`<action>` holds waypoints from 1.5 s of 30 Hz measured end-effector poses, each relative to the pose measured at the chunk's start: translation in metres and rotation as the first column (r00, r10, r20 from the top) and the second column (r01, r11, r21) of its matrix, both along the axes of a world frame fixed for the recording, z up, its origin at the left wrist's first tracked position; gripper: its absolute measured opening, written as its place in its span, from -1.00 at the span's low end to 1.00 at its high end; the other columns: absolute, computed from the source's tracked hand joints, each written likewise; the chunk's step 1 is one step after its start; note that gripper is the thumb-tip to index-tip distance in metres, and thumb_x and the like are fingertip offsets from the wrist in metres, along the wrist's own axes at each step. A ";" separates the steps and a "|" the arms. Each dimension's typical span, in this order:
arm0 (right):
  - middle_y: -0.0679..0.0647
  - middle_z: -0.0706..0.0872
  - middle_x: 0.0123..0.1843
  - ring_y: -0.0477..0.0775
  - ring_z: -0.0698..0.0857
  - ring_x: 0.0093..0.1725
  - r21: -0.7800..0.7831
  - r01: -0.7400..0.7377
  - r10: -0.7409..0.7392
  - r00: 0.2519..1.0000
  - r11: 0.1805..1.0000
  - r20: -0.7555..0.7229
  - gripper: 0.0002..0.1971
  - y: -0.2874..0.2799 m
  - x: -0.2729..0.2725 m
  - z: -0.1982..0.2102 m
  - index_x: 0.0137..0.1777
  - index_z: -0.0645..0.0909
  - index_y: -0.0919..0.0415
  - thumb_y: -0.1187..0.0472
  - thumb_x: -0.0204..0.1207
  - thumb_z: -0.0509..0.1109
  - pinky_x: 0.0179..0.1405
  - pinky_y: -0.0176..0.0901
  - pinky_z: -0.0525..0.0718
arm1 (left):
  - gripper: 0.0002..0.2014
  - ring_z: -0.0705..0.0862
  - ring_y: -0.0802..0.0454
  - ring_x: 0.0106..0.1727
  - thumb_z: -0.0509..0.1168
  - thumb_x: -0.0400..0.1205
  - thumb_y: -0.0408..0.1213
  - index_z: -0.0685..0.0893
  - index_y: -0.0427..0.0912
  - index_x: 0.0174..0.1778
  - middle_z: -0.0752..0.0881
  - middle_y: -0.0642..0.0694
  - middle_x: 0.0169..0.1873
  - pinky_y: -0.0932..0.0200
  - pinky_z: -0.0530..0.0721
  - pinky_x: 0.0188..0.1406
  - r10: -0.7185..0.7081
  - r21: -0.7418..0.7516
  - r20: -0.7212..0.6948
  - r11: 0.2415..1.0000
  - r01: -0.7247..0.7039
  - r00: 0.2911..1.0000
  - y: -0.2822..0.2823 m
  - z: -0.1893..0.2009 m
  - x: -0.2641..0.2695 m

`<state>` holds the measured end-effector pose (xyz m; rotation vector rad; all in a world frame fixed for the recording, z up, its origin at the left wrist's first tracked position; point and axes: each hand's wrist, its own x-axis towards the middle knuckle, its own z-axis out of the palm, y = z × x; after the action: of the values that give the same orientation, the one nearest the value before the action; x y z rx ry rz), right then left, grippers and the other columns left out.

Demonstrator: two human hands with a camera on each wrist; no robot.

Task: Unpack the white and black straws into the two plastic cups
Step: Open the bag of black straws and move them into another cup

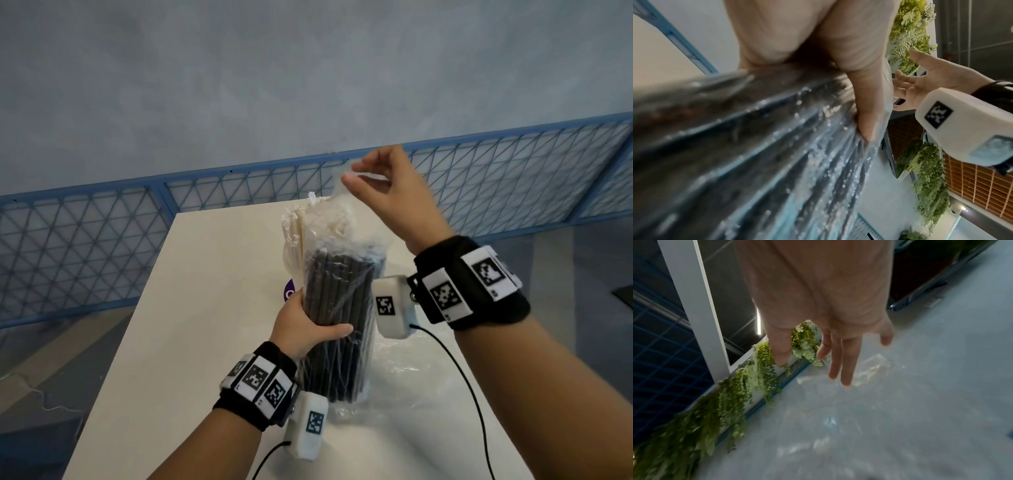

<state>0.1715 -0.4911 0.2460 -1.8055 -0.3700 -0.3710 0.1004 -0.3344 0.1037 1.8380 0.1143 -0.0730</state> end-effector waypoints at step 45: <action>0.07 0.65 0.15 -0.01 0.67 -0.03 -0.787 -0.317 0.201 0.948 0.529 -0.246 -0.70 -0.004 -0.012 -0.033 0.19 0.67 0.07 0.26 0.45 0.46 -0.07 -0.33 0.42 | -0.25 0.62 0.12 0.16 0.67 0.17 -0.24 0.46 0.01 0.24 0.65 0.21 0.00 0.22 0.54 0.18 -0.028 0.136 0.072 0.990 0.018 0.997 -0.004 -0.019 0.006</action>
<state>0.1596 -0.4951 0.2134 -2.6292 -0.8161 0.1982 0.1063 -0.3380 0.0850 1.9758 0.0476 -0.0140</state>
